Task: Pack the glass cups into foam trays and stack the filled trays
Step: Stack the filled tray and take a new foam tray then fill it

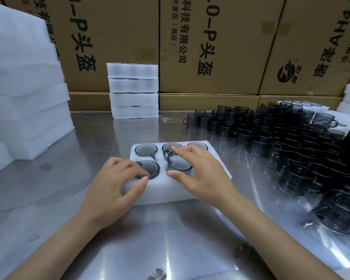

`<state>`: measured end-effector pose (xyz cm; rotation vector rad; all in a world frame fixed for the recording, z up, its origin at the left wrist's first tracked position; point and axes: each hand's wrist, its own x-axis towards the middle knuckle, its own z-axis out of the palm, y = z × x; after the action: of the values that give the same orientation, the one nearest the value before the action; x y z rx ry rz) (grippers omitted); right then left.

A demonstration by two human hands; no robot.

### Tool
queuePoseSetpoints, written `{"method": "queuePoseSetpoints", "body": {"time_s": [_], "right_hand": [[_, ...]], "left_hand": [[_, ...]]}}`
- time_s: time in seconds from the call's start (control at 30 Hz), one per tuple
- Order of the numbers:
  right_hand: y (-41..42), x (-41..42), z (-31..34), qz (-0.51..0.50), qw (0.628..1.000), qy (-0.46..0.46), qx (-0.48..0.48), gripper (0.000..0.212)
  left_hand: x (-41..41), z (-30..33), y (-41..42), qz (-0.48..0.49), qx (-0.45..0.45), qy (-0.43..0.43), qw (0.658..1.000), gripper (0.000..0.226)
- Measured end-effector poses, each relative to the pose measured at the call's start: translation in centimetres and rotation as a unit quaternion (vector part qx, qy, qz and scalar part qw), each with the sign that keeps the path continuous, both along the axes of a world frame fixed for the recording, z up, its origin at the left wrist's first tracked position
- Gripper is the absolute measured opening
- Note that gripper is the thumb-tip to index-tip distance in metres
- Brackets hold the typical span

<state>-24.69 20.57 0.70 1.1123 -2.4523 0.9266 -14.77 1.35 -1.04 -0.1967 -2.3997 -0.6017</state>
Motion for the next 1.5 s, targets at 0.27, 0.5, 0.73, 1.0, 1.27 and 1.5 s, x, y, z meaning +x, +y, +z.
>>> {"method": "queuePoseSetpoints", "body": {"time_s": [0.27,0.5,0.73,1.0,1.27,1.5], "right_hand": [[0.4,0.5,-0.1,-0.002,1.000,0.015,0.006,0.063],[1.2,1.1,-0.5,-0.003,0.992,0.035,0.120,0.054],[0.9,1.0,-0.9,-0.019,0.981,0.043,0.189,0.053],[3.0,-1.0,0.9,-0.194,0.971,0.042,-0.132,0.045],[9.4,-4.6,0.2,-0.497,0.828,-0.204,0.161,0.063],[7.8,-3.6,0.0,-0.426,0.891,-0.097,0.124,0.053]], "left_hand": [[0.0,0.7,1.5,-0.016,-0.072,0.046,0.996,0.051],[-0.7,-0.2,3.2,-0.042,-0.157,-0.014,0.987,0.057],[-1.0,0.1,3.4,-0.020,-0.137,-0.019,0.990,0.049],[-0.7,-0.6,2.8,-0.031,-0.165,-0.028,0.985,0.051],[-0.6,-0.8,2.1,-0.049,-0.058,-0.003,0.997,0.044],[-0.6,-0.7,2.1,-0.059,-0.044,0.003,0.997,0.039]]}}
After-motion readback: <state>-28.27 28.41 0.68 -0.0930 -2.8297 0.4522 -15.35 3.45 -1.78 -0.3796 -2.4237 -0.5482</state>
